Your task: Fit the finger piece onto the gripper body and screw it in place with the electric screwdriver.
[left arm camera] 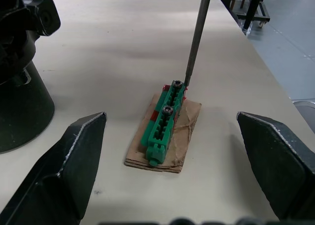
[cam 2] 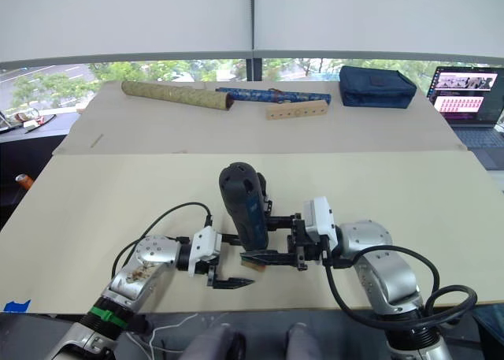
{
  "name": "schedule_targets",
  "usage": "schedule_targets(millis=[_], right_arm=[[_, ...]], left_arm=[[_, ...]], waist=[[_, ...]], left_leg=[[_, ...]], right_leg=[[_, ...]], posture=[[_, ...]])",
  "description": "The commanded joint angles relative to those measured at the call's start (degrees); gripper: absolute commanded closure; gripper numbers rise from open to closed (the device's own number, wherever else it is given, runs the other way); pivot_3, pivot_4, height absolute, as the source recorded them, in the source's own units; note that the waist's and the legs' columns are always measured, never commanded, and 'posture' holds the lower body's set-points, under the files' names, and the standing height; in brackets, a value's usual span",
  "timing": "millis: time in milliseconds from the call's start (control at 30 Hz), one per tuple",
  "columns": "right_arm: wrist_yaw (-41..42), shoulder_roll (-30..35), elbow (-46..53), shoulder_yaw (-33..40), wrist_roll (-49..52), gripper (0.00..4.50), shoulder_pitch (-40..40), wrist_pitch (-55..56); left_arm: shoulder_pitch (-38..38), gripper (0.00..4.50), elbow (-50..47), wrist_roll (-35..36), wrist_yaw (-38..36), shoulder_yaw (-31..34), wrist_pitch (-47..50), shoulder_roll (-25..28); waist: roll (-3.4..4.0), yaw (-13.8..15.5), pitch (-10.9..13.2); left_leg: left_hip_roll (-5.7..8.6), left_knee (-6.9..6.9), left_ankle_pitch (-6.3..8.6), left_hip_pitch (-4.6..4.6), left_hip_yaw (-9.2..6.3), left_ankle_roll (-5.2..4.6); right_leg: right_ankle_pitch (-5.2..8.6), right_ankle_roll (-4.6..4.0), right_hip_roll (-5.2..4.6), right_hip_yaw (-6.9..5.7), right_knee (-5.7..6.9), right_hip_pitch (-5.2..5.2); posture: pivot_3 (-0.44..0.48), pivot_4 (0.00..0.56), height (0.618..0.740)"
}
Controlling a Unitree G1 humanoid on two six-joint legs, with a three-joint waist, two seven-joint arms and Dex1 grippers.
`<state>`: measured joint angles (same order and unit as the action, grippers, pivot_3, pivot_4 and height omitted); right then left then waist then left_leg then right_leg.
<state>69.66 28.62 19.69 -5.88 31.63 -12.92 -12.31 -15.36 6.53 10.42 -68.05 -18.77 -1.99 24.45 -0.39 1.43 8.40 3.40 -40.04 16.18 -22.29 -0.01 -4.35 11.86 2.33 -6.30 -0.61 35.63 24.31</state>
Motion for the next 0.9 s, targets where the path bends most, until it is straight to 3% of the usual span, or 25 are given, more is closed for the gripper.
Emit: schedule_targets(millis=[33, 900], right_arm=[[-0.1, 0.2, 1.8, 1.7, 1.5, 2.60, -1.3, 2.0], [-0.2, 0.5, 0.8, 2.0, 1.4, 2.60, -1.7, 2.2]], left_arm=[[1.5, 0.00, 0.9, -1.0, 0.4, -1.1, 1.1, 0.3], [2.2, 0.00, -0.2, -0.9, 0.7, -1.3, 2.2, 0.3]], waist=[[0.00, 0.0, 0.0], [0.00, 0.0, 0.0]], left_leg=[[0.00, 0.00, 0.00, 0.00, 0.00, 0.00], [-0.02, 0.16, 0.00, 0.00, 0.00, 0.00]], right_leg=[[0.00, 0.00, 0.00, 0.00, 0.00, 0.00], [0.00, 0.00, -0.01, -0.02, -0.24, -0.03]], posture=[[0.000, 0.150, 0.740], [0.000, 0.150, 0.740]])
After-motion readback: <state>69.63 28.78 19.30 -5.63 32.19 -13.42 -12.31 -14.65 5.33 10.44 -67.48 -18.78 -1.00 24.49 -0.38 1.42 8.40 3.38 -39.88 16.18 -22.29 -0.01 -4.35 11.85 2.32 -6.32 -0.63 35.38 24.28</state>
